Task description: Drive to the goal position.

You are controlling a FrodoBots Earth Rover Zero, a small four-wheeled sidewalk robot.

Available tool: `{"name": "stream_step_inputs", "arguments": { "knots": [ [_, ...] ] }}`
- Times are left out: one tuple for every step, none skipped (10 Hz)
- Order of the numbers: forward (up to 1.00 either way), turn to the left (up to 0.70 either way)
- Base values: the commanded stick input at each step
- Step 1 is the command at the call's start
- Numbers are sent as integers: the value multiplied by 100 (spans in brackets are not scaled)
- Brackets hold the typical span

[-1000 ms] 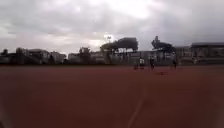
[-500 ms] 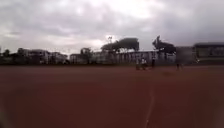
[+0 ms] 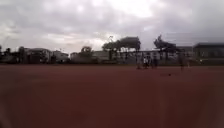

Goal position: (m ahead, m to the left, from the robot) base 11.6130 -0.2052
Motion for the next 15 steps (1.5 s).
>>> {"name": "stream_step_inputs", "arguments": {
  "knots": [
    [70, 0],
    [70, 0],
    [70, 0],
    [70, 0],
    [70, 0],
    [70, 0],
    [70, 0],
    [70, 0],
    [70, 0],
    [70, 0],
    [70, 0],
    [70, 0],
    [70, 0],
    [70, 0],
    [70, 0]
  ]
}}
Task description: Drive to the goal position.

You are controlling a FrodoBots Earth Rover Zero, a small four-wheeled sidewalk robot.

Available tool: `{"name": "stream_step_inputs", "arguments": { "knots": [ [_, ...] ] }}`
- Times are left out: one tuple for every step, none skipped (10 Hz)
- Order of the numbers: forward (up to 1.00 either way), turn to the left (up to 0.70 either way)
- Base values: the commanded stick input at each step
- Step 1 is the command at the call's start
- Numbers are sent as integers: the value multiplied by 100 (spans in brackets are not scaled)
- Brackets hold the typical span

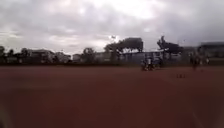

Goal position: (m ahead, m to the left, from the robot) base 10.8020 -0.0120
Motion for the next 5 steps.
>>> {"name": "stream_step_inputs", "arguments": {
  "knots": [
    [70, 0],
    [70, 0],
    [70, 0],
    [70, 0],
    [70, 0]
  ]
}}
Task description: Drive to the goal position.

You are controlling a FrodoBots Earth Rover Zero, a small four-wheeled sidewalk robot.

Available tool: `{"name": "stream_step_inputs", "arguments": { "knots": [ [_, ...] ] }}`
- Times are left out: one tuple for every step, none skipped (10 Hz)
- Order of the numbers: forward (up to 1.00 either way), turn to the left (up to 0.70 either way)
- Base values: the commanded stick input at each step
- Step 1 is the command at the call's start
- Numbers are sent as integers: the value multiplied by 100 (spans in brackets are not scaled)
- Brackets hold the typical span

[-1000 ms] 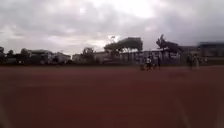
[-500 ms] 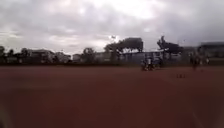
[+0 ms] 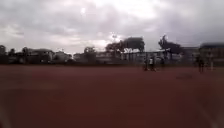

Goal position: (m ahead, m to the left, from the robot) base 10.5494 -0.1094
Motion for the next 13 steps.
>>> {"name": "stream_step_inputs", "arguments": {
  "knots": [
    [70, 0],
    [70, 0],
    [70, 0],
    [70, 0],
    [70, 0],
    [70, 0],
    [70, 0],
    [70, 0],
    [70, 0],
    [70, 0],
    [70, 0],
    [70, 0],
    [70, 0]
  ]
}}
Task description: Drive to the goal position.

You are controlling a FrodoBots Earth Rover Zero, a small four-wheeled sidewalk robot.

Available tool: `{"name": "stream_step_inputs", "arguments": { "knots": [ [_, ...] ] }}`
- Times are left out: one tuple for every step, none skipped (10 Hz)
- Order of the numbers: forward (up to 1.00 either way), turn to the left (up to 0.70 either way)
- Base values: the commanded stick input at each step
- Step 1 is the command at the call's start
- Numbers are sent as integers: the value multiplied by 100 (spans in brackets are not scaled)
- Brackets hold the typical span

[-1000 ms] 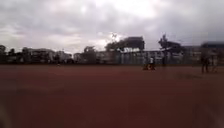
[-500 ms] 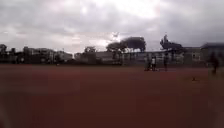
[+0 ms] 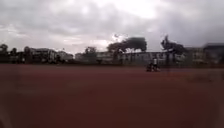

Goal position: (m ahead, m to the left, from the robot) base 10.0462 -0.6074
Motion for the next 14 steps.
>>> {"name": "stream_step_inputs", "arguments": {
  "knots": [
    [70, 0],
    [70, 0],
    [70, 0],
    [70, 0],
    [70, 0],
    [70, 0],
    [70, 0],
    [70, 0],
    [70, 0],
    [70, 0],
    [70, 0],
    [70, 0],
    [70, 0],
    [70, 0]
  ]
}}
